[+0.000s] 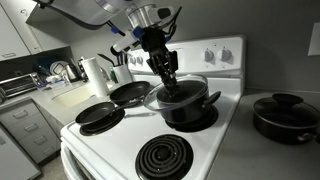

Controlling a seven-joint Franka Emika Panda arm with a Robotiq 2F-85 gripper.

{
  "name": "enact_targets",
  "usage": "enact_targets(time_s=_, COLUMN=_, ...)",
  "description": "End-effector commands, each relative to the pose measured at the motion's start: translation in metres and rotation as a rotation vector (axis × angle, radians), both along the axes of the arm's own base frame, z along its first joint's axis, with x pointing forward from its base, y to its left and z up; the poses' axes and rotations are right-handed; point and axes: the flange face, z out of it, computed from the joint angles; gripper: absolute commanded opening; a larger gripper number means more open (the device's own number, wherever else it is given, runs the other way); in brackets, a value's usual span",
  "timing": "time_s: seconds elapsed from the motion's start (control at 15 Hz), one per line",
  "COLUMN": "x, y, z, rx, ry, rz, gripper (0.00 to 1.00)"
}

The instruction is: Put the lid on the black pot on the right back plate of the stove

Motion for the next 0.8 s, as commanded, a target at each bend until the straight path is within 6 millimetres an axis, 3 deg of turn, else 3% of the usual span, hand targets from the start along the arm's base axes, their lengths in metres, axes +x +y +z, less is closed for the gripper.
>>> enact_targets(time_s=0.0, x=0.024, y=-0.003, z=0.018, rx=-0.011, ry=-0.024, rz=0.044, gripper=0.14)
enact_targets(time_s=0.4, x=0.057, y=-0.01, z=0.023, rx=-0.007, ry=-0.045, rz=0.099, gripper=0.14)
enact_targets(time_s=0.73, x=0.079, y=-0.024, z=0.005, rx=0.024, ry=-0.051, rz=0.115, gripper=0.14)
